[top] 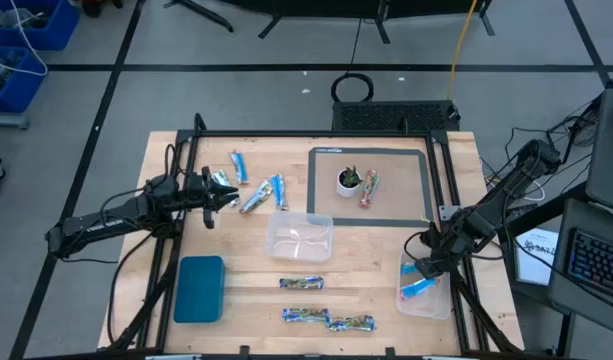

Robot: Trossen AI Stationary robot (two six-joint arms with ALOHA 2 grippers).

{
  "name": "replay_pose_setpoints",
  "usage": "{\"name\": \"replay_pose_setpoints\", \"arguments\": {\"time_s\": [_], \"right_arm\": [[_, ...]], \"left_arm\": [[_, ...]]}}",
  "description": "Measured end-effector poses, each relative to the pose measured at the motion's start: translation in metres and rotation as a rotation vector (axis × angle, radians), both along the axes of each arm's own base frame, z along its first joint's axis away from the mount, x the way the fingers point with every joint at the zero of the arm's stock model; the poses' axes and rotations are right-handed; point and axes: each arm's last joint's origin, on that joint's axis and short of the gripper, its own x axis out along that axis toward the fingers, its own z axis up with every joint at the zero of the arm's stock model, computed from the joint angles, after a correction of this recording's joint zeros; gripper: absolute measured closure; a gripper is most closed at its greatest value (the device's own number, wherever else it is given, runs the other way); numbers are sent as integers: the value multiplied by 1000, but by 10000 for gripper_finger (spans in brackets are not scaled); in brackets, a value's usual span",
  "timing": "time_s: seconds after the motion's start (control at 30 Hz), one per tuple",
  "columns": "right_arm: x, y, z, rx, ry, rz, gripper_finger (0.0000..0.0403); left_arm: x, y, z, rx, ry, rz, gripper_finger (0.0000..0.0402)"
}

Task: Pick and place Granola Bars by type
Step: Put the red granola bar into the right transparent bin

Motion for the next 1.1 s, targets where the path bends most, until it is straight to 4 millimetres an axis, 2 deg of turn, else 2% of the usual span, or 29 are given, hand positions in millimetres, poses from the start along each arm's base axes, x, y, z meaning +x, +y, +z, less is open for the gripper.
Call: {"name": "replay_pose_setpoints", "arguments": {"time_s": [0.27, 0.4, 0.6, 0.77, 0.97, 1.1], "right_arm": [[0, -5, -5, -103, -54, -15, 259], [7, -1, -6, -95, -184, 19, 259], [20, 8, 4, -91, -446, 61, 259], [27, 7, 8, -249, -642, 133, 259], [30, 2, 9, -411, -721, 202, 259], [36, -6, 11, -642, -789, 242, 259]], "left_arm": [[0, 0, 0, 0, 0, 0, 309], [0, 0, 0, 0, 0, 0, 309], [0, 0, 0, 0, 0, 0, 309], [0, 0, 0, 0, 0, 0, 309], [0, 0, 0, 0, 0, 0, 309], [0, 0, 0, 0, 0, 0, 309]]}}
